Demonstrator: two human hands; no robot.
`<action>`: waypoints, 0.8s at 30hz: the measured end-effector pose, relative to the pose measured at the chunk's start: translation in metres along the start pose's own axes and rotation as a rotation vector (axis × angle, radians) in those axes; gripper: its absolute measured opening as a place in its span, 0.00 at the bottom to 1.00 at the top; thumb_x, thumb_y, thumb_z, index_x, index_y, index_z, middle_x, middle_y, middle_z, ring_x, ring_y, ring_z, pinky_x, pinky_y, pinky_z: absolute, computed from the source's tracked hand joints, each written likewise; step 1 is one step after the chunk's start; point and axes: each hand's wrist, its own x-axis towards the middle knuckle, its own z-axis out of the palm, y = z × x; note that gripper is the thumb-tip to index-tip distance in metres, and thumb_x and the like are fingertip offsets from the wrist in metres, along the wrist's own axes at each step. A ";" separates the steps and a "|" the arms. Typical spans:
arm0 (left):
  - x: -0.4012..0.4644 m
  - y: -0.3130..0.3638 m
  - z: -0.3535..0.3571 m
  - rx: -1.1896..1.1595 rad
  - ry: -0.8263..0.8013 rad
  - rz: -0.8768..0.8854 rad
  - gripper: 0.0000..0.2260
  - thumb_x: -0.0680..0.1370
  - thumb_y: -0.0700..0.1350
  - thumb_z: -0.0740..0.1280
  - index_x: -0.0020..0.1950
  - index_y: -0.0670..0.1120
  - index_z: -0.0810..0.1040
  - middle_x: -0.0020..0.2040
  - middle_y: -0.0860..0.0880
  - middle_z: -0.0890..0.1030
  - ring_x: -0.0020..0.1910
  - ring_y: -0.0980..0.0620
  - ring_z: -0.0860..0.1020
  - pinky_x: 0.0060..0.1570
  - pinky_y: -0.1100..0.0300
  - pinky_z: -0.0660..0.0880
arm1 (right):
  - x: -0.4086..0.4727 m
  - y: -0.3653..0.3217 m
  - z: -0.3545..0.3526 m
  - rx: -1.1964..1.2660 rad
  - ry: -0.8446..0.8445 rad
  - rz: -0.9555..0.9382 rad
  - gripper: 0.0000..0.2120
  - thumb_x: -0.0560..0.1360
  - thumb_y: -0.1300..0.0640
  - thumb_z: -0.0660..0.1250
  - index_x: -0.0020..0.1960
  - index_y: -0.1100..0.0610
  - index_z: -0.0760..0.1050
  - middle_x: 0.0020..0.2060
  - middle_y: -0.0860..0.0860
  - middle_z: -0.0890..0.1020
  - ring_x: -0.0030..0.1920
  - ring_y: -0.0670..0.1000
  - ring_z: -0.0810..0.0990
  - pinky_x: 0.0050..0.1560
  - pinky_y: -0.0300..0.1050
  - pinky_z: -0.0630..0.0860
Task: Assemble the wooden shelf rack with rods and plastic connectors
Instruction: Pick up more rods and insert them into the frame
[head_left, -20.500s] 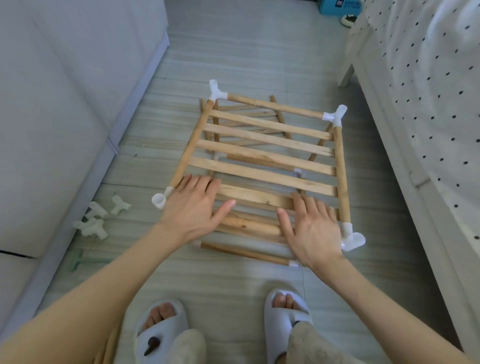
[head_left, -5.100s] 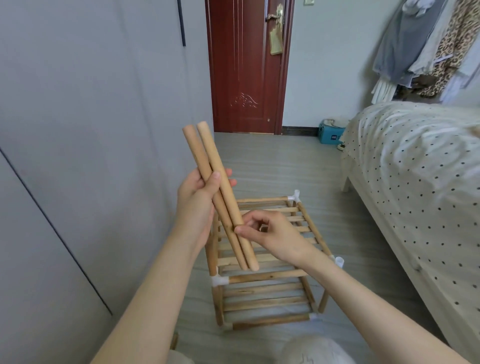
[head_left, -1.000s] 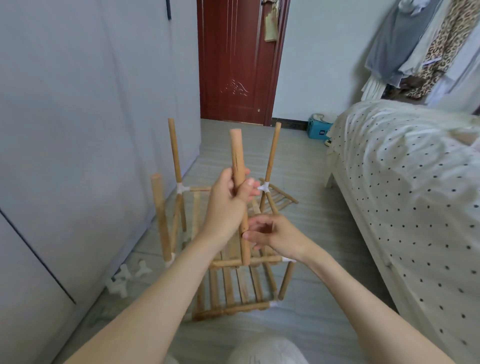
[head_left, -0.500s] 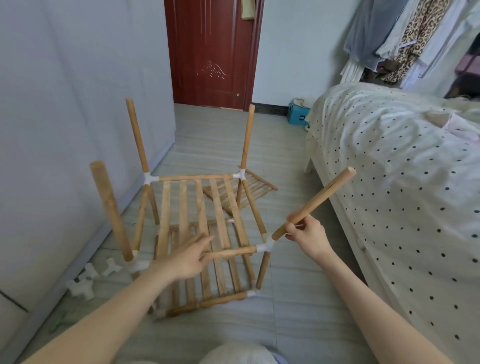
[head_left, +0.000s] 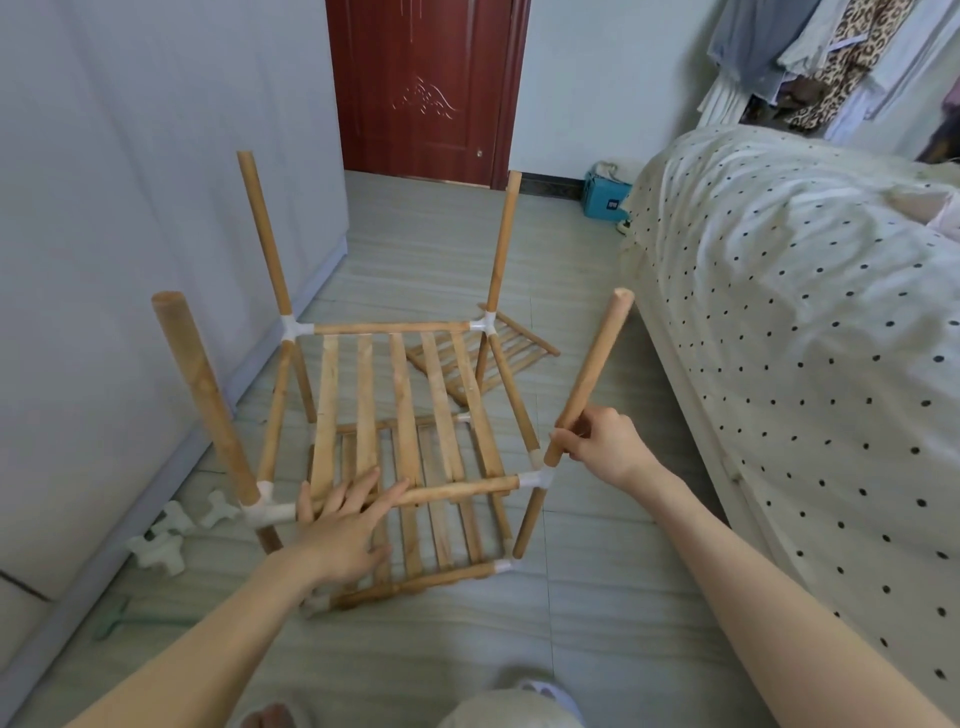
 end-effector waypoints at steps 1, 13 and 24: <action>0.001 0.000 0.001 -0.004 0.011 -0.005 0.33 0.79 0.59 0.56 0.71 0.68 0.34 0.76 0.56 0.34 0.76 0.49 0.40 0.67 0.37 0.33 | 0.002 -0.001 0.001 -0.022 0.002 -0.006 0.03 0.75 0.57 0.67 0.44 0.57 0.75 0.40 0.51 0.81 0.46 0.54 0.81 0.51 0.48 0.78; 0.007 -0.012 0.011 -0.041 0.067 0.027 0.34 0.78 0.60 0.56 0.58 0.76 0.26 0.76 0.57 0.35 0.75 0.49 0.41 0.66 0.39 0.31 | 0.009 0.012 0.006 -0.027 -0.072 -0.044 0.04 0.76 0.55 0.66 0.45 0.55 0.74 0.35 0.44 0.80 0.42 0.46 0.79 0.48 0.39 0.76; -0.003 -0.013 0.004 0.011 0.084 0.048 0.35 0.77 0.59 0.58 0.65 0.73 0.30 0.76 0.56 0.36 0.75 0.47 0.38 0.66 0.39 0.29 | -0.020 0.017 0.035 0.015 0.123 -0.072 0.06 0.78 0.49 0.63 0.45 0.51 0.69 0.35 0.44 0.79 0.36 0.42 0.76 0.34 0.26 0.69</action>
